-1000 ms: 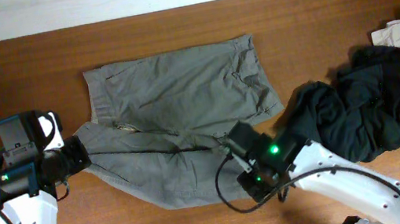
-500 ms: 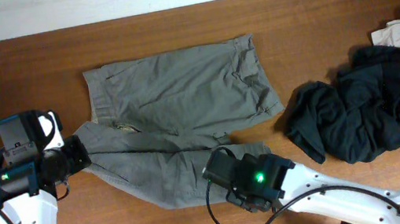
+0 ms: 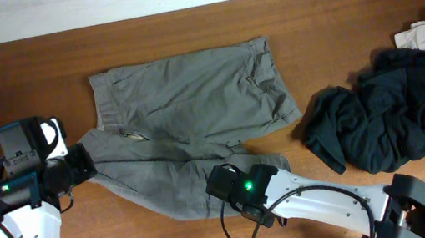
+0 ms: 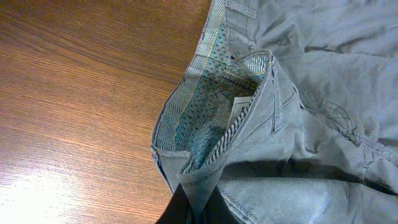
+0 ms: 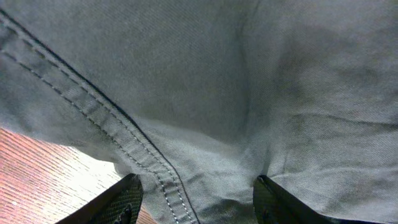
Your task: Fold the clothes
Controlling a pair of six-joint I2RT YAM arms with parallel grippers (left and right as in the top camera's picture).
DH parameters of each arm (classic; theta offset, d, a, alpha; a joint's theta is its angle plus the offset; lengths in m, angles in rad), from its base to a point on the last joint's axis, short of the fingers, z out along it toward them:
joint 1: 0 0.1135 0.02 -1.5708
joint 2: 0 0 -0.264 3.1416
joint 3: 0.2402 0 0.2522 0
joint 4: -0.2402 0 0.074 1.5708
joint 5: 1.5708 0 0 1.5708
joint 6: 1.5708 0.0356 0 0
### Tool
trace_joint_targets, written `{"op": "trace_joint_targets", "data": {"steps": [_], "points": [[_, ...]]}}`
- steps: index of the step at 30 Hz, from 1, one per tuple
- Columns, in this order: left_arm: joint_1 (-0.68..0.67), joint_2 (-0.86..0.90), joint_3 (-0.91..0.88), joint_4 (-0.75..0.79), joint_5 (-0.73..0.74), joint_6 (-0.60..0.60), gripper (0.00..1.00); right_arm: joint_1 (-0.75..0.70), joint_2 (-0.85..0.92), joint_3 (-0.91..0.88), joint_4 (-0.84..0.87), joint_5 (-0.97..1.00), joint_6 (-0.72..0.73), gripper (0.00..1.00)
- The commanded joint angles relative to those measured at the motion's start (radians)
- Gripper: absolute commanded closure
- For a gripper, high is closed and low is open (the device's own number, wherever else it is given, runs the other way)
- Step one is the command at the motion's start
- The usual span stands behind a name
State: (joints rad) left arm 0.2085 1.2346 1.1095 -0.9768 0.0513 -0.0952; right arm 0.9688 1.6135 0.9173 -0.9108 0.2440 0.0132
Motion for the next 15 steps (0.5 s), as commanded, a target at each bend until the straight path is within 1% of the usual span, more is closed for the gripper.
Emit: {"op": "trace_joint_targets", "data": {"steps": [1,3,5,6,10,12,15], "points": [[-0.004,0.003,0.018,0.011,-0.003,-0.01,0.99,0.008,0.005,-0.005,0.008,0.019,0.031,0.38],[-0.004,0.003,0.018,0.011,-0.003,-0.01,0.99,0.008,0.005,-0.005,0.014,0.019,0.05,0.39],[-0.004,0.003,0.018,0.013,-0.003,-0.01,0.99,0.008,0.005,-0.005,0.019,0.018,0.06,0.47],[-0.004,0.003,0.018,0.014,-0.003,-0.01,0.99,0.008,0.005,-0.006,0.021,0.019,0.066,0.48],[-0.004,0.003,0.018,0.013,-0.001,-0.01,0.99,0.008,0.005,-0.015,0.029,-0.002,0.082,0.48],[-0.004,0.003,0.018,0.014,0.014,-0.01,0.99,0.008,0.005,-0.02,0.029,0.002,0.101,0.53],[-0.004,0.003,0.018,0.014,0.016,-0.01,0.99,0.008,0.005,-0.029,0.029,0.003,0.102,0.52]]}}
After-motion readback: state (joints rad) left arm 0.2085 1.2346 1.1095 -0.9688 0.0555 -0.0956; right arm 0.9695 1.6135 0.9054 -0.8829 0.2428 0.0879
